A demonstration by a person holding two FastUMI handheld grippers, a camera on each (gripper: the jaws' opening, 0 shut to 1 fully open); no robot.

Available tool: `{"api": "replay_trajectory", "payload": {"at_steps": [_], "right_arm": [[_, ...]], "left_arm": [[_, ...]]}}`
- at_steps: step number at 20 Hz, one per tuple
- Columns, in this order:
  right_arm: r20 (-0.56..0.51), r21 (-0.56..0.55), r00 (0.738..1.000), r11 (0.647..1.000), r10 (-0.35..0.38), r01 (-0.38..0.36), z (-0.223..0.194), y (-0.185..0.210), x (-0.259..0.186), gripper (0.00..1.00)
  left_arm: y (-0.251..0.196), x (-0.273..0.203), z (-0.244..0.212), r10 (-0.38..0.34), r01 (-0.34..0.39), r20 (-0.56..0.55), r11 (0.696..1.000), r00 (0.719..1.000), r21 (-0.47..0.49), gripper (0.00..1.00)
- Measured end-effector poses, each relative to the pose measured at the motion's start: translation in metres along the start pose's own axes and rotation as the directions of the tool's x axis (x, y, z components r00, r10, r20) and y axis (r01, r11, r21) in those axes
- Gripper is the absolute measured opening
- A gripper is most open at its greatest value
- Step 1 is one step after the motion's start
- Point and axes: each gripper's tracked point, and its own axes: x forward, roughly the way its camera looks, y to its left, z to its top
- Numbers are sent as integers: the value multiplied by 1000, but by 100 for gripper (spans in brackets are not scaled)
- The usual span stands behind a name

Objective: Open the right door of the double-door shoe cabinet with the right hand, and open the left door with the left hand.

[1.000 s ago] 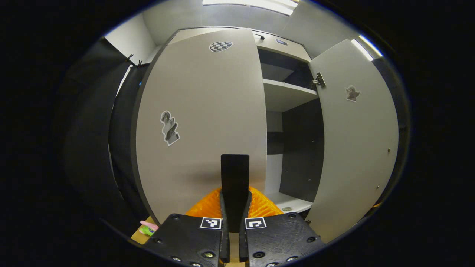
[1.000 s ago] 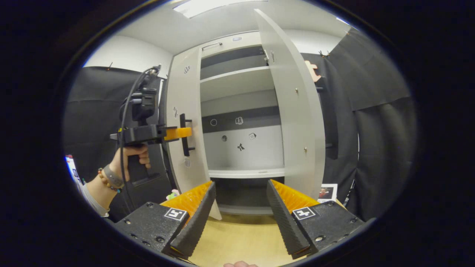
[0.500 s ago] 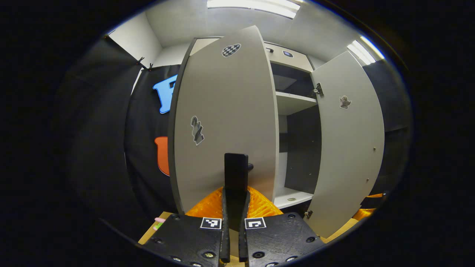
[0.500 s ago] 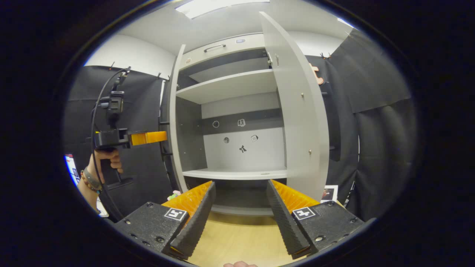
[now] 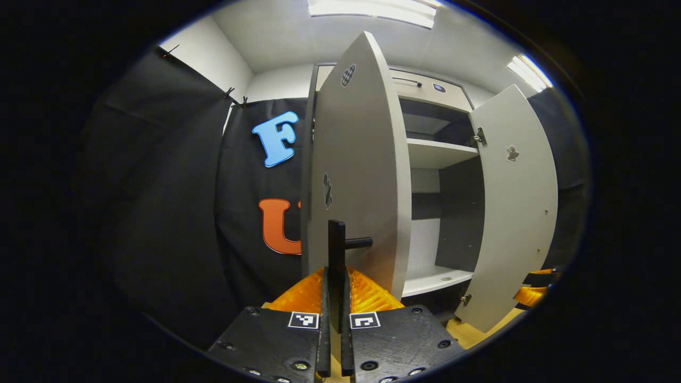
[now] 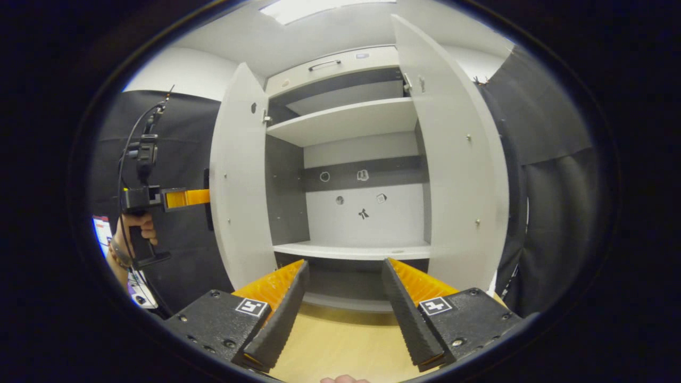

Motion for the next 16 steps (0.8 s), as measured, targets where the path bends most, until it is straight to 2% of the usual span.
{"api": "replay_trajectory", "payload": {"at_steps": [2, 4, 5, 6, 7, 9, 11, 12, 14, 16], "right_arm": [[-7, -6, 1000, 1000, 15, -15, -1, 7, 7, 89], [-12, -8, 1000, 1000, 27, -27, -3, 14, 13, 89], [-15, -9, 999, 999, 32, -32, -5, 18, 16, 86], [-19, -11, 999, 999, 35, -35, -6, 20, 19, 89], [-24, -14, 999, 999, 37, -38, -8, 22, 21, 89], [-38, -22, 999, 999, 38, -39, -13, 24, 24, 89], [-47, -25, 998, 999, 30, -31, -16, 26, 27, 86], [-48, -21, 998, 999, 29, -30, -17, 28, 29, 89], [-51, -12, 998, 1000, 21, -22, -17, 27, 31, 89], [-54, -5, 999, 1000, 4, -4, -19, 22, 30, 89]], "left_arm": [[16, 0, 4, 15, -15, 24, 1000, 1000, 17, 7], [37, -2, 3, 69, -70, 32, 997, 997, 39, 7], [50, -2, 3, 101, -102, 39, 994, 994, 46, 7], [63, -4, 3, 128, -130, 47, 990, 991, 51, 4], [72, -3, 4, 120, -122, 55, 992, 991, 44, 1], [68, -2, 2, 54, -53, 55, 999, 997, -8, 1], [75, -1, 2, 40, -42, 60, 999, 997, 22, 1], [75, -1, 1, 33, -35, 56, 999, 998, 30, 7], [74, -8, -4, 39, -40, 33, 998, 999, 39, 6], [74, -33, -7, 79, -82, 42, 994, 996, 77, 7]]}}
